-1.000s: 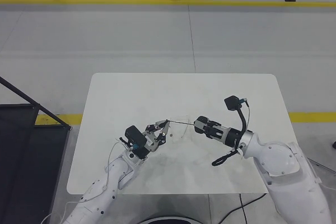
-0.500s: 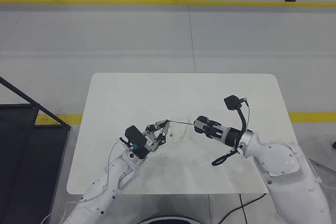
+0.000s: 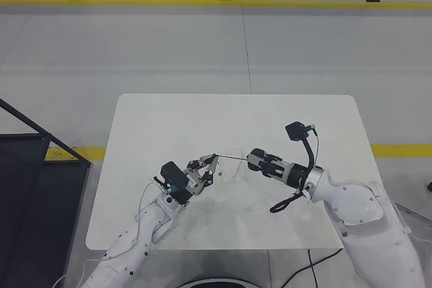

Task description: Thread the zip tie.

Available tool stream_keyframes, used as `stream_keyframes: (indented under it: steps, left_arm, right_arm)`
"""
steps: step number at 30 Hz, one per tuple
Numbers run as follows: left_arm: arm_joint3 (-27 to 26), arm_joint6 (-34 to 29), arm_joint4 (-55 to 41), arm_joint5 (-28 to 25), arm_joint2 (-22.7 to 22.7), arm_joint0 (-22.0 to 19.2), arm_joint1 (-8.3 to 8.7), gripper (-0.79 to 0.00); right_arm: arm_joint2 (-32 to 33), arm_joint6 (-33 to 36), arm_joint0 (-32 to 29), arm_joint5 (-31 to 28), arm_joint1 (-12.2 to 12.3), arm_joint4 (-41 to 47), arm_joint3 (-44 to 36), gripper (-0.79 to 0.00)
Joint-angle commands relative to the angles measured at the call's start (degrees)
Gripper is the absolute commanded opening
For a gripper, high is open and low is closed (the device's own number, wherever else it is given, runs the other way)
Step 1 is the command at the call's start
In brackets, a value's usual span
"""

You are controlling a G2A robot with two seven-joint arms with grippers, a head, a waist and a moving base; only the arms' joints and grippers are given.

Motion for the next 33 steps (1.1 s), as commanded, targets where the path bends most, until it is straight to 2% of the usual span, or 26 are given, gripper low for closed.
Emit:
stream_keyframes:
  steps: [1, 11, 17, 25, 33]
  left_arm:
    - [0.0, 0.0, 0.0, 0.0, 0.0, 0.0, 0.00, -0.785]
    - [0.0, 0.0, 0.0, 0.0, 0.0, 0.0, 0.00, -0.785]
    - [-1.6, -1.2, 1.2, 2.0, -0.2, 1.0, -0.08, -0.785]
    - [-1.9, 1.5, 4.3, 5.1, -0.2, 1.8, -0.28, -0.785]
    - [-1.6, 1.7, 4.4, 5.5, -0.1, 1.7, -0.47, -0.785]
  right_arm:
    - [0.1, 0.0, -0.1, 0.2, 0.0, -0.1, -0.1, -0.785]
    - [0.9, -0.4, -1.6, -0.1, 0.2, -0.2, -0.8, -0.785]
    - [1.4, -0.7, -2.5, 0.0, 0.3, -0.1, -1.6, -0.785]
    - [2.1, -1.3, -4.2, 1.7, 0.4, -0.9, -3.5, -0.785]
    - [2.8, -1.2, -5.1, 3.0, 0.5, -1.0, -5.0, -0.785]
